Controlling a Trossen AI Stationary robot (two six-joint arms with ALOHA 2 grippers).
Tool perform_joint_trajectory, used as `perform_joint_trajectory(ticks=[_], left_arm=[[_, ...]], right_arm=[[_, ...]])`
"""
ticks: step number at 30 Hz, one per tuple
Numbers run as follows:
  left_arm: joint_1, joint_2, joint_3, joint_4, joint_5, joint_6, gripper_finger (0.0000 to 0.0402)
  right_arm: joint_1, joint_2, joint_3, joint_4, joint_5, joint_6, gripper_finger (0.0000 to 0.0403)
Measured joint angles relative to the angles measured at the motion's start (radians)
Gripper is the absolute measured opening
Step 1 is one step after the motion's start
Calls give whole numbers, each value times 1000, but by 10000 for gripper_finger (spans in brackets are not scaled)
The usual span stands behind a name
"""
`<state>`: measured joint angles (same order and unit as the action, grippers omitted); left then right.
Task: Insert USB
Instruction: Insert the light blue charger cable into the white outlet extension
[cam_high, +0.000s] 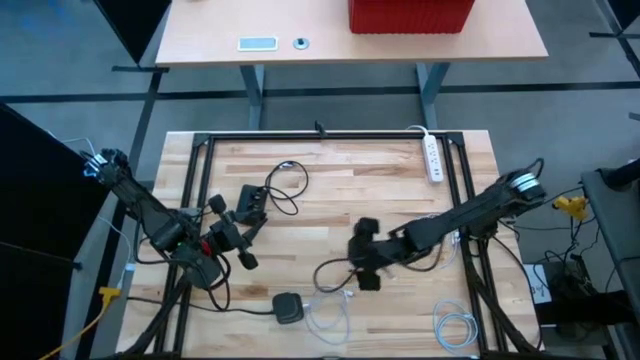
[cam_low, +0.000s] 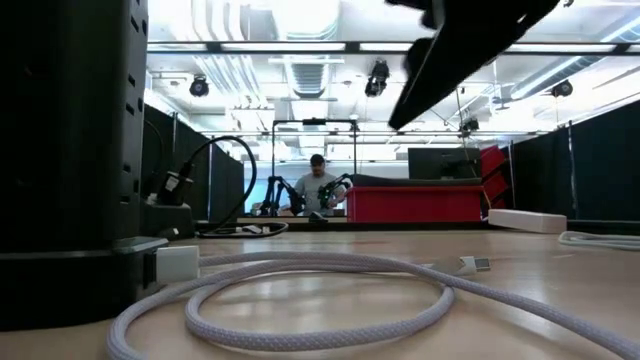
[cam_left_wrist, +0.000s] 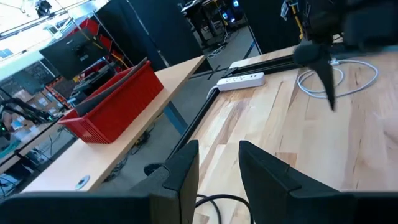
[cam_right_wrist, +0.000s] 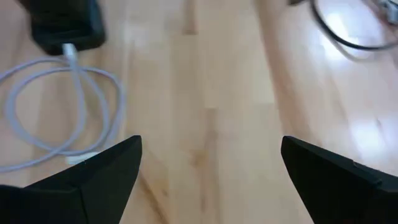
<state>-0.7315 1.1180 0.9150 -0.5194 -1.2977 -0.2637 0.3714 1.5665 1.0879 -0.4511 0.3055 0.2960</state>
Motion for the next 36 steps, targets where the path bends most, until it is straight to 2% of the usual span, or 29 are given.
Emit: perform_joint_trajectory(ticks=[4,9,17,23,27,31,36], left_arm=[[9,27,0,0,0,-31,103],[53,79,-1,-1,-2,-38,103],[223,176,-1,41,-3,-44,103],[392,224,1,173,-2,93,103],[465,240,2,302,27,228,103],[502,243,3,408,75,322,103],[523,243,3,506,81,396,103]], right_arm=[[-5,-70,-121,66,39,9,369],[-26,-104,-225,148,36,-20,369],[-64,-105,-258,92,33,1,369],[-62,-105,-258,-19,25,135,369],[-58,-105,-258,-61,-15,206,369],[-58,-105,-258,-73,-20,190,369],[-65,-105,-258,-72,-17,119,369]])
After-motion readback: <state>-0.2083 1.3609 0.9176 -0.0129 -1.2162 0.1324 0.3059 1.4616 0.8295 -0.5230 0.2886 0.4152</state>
